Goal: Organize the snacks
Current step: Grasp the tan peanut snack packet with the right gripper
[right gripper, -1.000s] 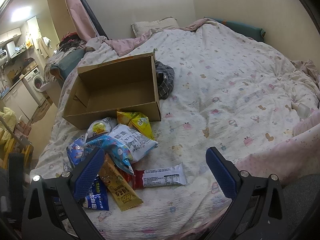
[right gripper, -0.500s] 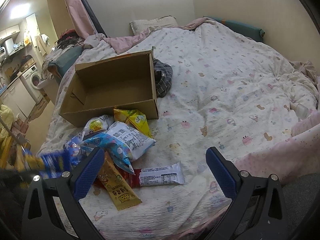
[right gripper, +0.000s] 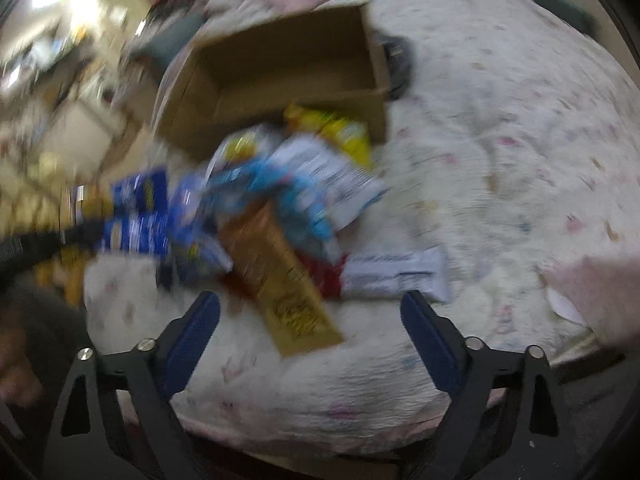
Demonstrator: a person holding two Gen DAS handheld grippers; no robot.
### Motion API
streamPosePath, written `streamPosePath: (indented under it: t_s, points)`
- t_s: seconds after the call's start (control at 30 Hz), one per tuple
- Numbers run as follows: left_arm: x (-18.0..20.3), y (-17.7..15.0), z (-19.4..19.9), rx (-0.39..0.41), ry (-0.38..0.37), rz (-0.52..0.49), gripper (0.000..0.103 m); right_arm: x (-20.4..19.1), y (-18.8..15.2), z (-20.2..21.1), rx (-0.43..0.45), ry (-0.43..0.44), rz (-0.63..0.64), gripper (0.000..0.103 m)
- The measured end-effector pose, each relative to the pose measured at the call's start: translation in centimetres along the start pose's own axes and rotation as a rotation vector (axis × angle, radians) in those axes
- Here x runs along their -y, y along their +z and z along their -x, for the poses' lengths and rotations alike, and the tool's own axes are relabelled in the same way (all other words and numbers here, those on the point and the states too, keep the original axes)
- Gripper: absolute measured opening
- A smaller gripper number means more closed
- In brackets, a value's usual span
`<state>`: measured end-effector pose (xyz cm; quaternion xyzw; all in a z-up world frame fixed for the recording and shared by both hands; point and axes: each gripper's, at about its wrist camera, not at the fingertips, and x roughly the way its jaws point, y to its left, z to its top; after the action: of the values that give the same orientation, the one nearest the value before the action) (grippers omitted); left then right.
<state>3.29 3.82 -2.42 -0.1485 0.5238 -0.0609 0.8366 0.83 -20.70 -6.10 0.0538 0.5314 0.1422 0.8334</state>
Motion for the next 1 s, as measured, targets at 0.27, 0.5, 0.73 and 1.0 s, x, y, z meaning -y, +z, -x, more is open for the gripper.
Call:
streamPosePath:
  t_s: [0.27,0.5,0.73,1.0]
  points:
    - [0.1,0.0,0.3,0.018,-0.018,-0.006,0.016,-4.1,0.0,-4.4,-0.096,-0.119,0.178,0.081]
    - [-0.2,-0.1,0.5,0.025,-0.019,0.000,0.016,-5.0,-0.3,-6.2,-0.125,-0.156,0.218,0.054]
    - [-0.3,-0.1,0.6,0.032,-0.019,0.002,0.016,-4.4,-0.8,-2.2,-0.107,0.005,0.149,0.045]
    - [0.3,0.7,2.4,0.076,-0.022,-0.019,0.016,-3.6,-0.6,3.5,-0.052,0.165,0.056,0.045]
